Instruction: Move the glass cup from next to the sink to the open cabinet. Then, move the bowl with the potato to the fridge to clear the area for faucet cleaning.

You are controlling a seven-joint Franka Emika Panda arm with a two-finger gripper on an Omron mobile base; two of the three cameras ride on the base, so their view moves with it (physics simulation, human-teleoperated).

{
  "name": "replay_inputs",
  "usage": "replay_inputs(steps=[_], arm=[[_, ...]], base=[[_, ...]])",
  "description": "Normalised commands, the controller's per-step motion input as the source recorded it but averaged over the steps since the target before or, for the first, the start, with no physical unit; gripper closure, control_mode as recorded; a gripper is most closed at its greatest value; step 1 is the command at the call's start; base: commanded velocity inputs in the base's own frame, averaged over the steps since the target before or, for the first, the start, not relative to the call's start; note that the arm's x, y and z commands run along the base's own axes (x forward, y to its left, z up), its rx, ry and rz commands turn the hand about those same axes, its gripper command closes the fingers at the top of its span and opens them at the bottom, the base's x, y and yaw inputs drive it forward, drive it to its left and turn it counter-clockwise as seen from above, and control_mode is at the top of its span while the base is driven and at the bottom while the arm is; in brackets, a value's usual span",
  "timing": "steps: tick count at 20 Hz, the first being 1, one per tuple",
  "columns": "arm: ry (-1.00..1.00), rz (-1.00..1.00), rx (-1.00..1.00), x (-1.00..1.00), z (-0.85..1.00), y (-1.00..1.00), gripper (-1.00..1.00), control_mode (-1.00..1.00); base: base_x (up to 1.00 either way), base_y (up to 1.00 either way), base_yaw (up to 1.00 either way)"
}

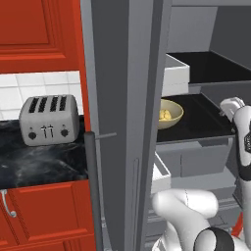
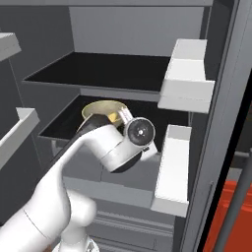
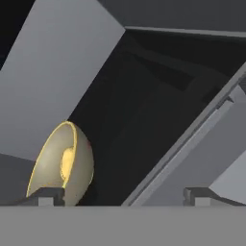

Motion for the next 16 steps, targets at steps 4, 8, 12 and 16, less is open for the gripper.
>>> replay_inputs(steps=[4,8,12,16], arm=[[0.00,0.01,-0.08,-1.00,1.00,0.00,-1.00,-1.00],[0.06,0.00,-0.21,-1.00,0.96,0.00,-1.00,-1.00],[0.07,0.08,-0.34,-1.00,0.15,0.24,-1.00,-1.00],[0.02,0.29,-0.44,-0.99,-0.43,0.93,-1.00,-1.00]], base=[[0.00,0.00,0.00],[0.00,0.00,0.00],[0.00,0.00,0.00],[0.00,0.00,0.00]])
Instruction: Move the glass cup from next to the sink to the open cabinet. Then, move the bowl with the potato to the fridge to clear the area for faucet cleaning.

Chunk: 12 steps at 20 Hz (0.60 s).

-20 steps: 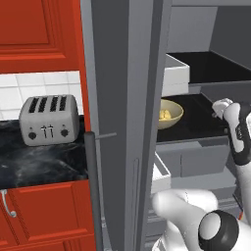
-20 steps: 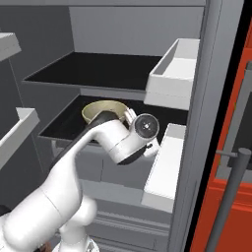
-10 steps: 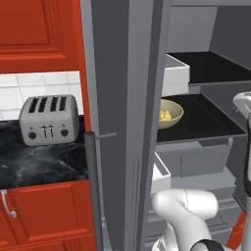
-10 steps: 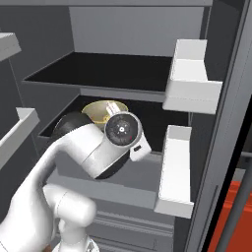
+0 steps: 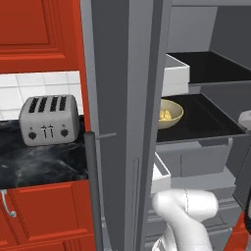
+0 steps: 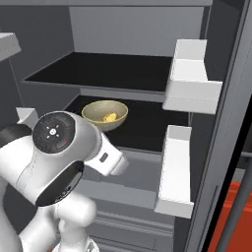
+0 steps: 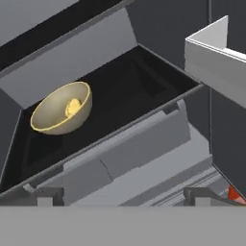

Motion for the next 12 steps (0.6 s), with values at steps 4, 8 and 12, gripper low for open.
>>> replay_inputs(steps=[4,8,12], arm=[[0.07,0.19,-0.20,-0.50,-0.38,0.50,-1.00,1.00],[0.00,0.00,0.00,0.00,0.00,0.00,-1.00,1.00],[0.00,0.00,0.00,0.00,0.00,0.00,-1.00,1.00]], base=[[-0.50,0.46,0.22],[-0.93,0.55,0.59],[-0.46,0.17,0.88]])
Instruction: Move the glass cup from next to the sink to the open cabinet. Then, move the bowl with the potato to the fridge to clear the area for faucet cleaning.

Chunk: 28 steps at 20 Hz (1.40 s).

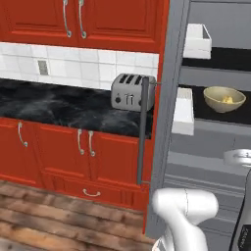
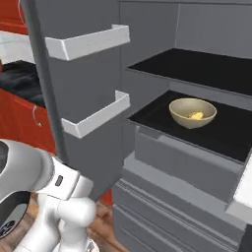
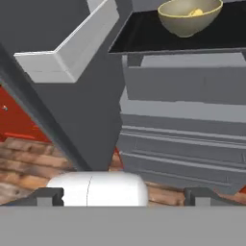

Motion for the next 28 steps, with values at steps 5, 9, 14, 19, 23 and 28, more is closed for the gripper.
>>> replay_inputs(steps=[5,9,14,19,23,28], arm=[[0.00,0.00,0.00,0.00,0.00,0.00,-1.00,1.00],[0.00,0.00,0.00,0.00,0.00,0.00,-1.00,1.00],[0.00,0.00,0.00,0.00,0.00,0.00,-1.00,1.00],[0.00,0.00,0.00,0.00,0.00,0.00,-1.00,1.00],[0.00,0.00,0.00,0.00,0.00,0.00,-1.00,1.00],[0.00,0.00,0.00,0.00,0.00,0.00,-1.00,1.00]], base=[[-0.37,0.15,0.91],[-0.36,0.15,0.91],[-0.31,0.15,0.92],[-0.20,0.23,0.89],[-0.08,0.52,0.75],[0.66,0.97,0.35]])
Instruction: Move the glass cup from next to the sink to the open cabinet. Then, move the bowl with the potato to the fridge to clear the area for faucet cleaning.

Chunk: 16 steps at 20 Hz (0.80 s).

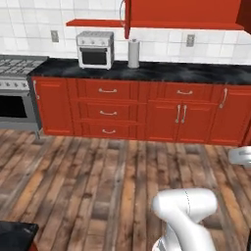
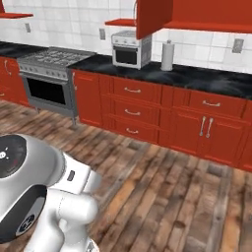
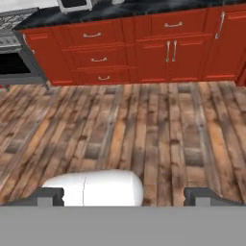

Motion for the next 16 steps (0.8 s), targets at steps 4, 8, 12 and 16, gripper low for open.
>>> replay_inputs(steps=[4,8,12,16], arm=[[0.00,0.00,0.00,0.00,0.00,0.00,-1.00,1.00],[0.00,0.00,0.00,0.00,0.00,0.00,-1.00,1.00],[0.00,0.00,0.00,0.00,0.00,0.00,-1.00,1.00],[0.00,0.00,0.00,0.00,0.00,0.00,-1.00,1.00]], base=[[1.00,0.89,0.12],[1.00,0.47,-0.02],[1.00,0.23,0.00],[1.00,0.32,0.13]])
